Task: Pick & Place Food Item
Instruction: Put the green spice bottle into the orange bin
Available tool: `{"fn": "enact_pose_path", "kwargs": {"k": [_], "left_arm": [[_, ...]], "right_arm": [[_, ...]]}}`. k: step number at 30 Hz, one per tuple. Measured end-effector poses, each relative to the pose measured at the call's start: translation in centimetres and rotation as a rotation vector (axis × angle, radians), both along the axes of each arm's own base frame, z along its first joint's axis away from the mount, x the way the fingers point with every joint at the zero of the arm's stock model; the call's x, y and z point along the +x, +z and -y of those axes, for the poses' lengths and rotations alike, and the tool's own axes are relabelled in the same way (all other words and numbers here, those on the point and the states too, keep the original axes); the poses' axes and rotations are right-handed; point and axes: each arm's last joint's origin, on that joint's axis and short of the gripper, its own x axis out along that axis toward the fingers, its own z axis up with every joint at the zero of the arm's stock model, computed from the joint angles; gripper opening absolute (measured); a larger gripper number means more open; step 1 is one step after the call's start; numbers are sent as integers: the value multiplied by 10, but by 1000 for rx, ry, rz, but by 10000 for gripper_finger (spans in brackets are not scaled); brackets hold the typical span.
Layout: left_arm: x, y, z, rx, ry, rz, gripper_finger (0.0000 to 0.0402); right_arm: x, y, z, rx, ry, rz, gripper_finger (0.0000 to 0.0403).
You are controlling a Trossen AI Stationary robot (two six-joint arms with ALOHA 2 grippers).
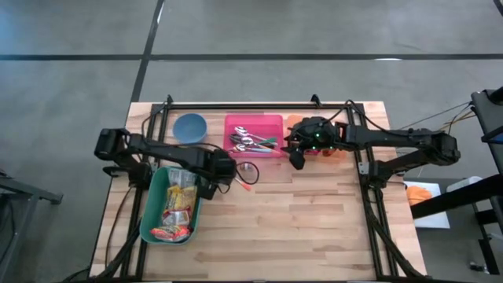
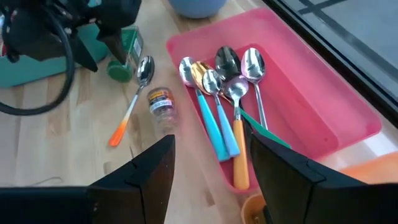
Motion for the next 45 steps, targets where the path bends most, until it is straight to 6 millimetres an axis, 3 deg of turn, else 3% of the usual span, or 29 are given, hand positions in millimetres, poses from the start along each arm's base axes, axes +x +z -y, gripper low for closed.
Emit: {"fn": "enact_pose_path", "kwargs": {"k": [13,16,21,30,35,45], "left_arm": [[7,-28,0,15,-28,-105,264],[8,-29,0,14,-49,-113,249],[8,-30,0,23,-74,-118,189],[7,-29,2,28,-86,-118,186],[7,-21,6,40,-77,-93,186],[27,31,12,-31,32,38,186]], "right_arm": [[0,-1,-1,-29,25,-9,206],[0,-1,-1,-38,33,-12,206],[0,-1,-1,-39,34,-11,206],[0,-1,-1,-34,30,-11,206],[0,-2,-1,-20,21,-10,206],[1,-1,-3,-19,28,6,206]]}}
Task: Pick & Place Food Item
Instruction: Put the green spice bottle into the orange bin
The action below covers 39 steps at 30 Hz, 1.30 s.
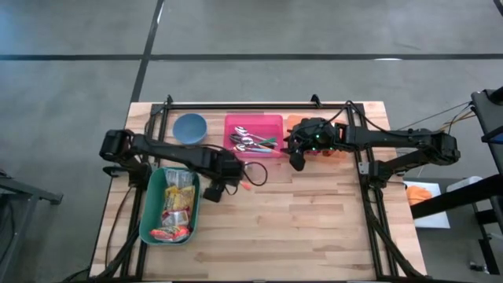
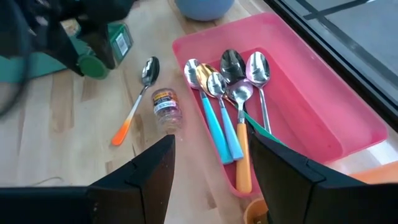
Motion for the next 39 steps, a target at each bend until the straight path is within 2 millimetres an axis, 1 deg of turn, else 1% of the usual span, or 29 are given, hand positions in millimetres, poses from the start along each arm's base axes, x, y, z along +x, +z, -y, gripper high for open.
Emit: {"fn": "enact_pose_path", "kwargs": {"k": [5,10,16,19,22,25,29,31,34,39], "left_arm": [[9,24,5,-45,12,106,186],[14,51,5,-93,105,299,186],[4,92,3,-191,249,598,186],[-3,111,1,-196,303,746,186],[-10,130,0,-200,324,898,186],[-14,143,-1,-218,307,1035,186],[-13,157,-1,-224,265,1198,186],[-10,159,-1,-215,248,1228,186],[-7,161,-1,-215,239,1268,186],[-7,167,-1,-227,233,1330,186]], "right_arm": [[1,0,-4,-19,36,-5,206],[3,2,-8,-39,52,17,206],[8,13,-16,-106,112,114,206],[12,19,-23,-141,152,175,206],[16,25,-32,-178,199,244,206],[18,31,-42,-212,249,315,206],[24,42,-54,-270,294,452,206],[27,47,-59,-298,311,516,206],[27,52,-64,-327,328,564,206],[28,53,-64,-336,323,584,206]]}}
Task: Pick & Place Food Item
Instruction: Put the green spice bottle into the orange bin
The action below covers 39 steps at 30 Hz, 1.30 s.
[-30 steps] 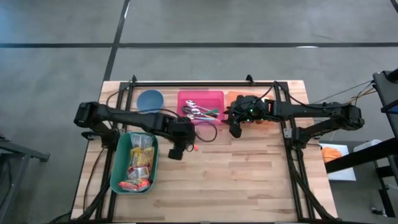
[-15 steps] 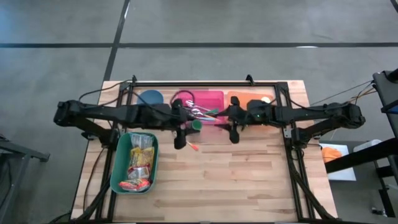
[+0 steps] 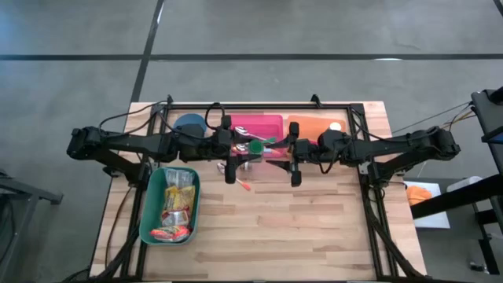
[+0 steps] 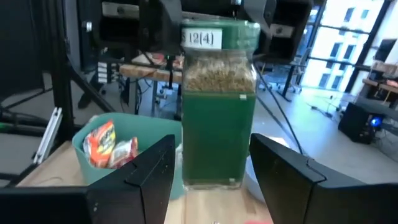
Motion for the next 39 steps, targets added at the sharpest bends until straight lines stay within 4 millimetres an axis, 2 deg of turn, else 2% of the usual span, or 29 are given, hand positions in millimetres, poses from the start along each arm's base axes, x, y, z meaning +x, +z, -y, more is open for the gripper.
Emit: {"fn": "enact_pose_path", "kwargs": {"k": [9,16,32,39], "left_arm": [[1,4,-1,1,6,43,186],[0,2,-1,4,10,21,186],[-3,1,-1,26,-1,-15,186],[-3,1,-1,30,-1,-20,186]], "right_arm": [[18,-6,0,-4,-8,61,206],[30,-1,0,-9,-16,31,206],[14,24,2,12,-72,-6,206],[13,20,3,71,-91,-25,206]]}}
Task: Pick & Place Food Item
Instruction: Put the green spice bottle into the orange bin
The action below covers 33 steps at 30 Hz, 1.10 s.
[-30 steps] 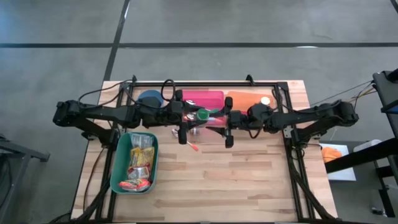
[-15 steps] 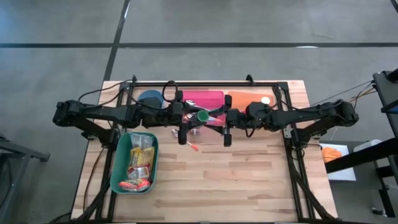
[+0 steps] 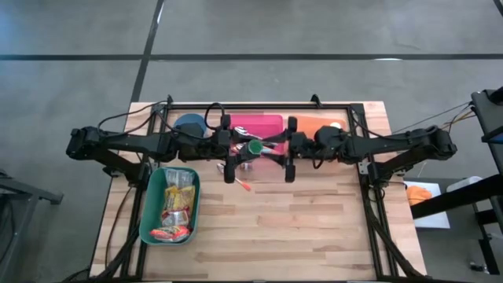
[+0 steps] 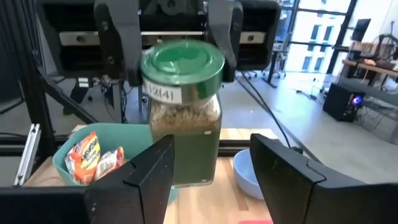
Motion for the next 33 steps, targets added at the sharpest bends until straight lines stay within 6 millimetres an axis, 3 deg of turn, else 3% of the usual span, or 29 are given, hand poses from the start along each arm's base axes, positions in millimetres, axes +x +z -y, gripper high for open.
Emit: {"fn": "enact_pose_path", "kwargs": {"k": [10,14,23,30,33], "left_arm": [[0,2,0,20,-2,3,186],[0,2,0,20,-1,4,186],[0,7,0,20,1,54,186],[0,10,0,17,-15,86,186],[0,14,1,15,-37,97,186]], "right_arm": [[0,-5,0,-7,4,-41,214],[0,-5,-1,-46,18,-44,262],[0,-9,-9,-100,247,-54,363],[6,-12,-12,-80,285,-51,373],[7,-11,-9,-74,201,-49,373]]}}
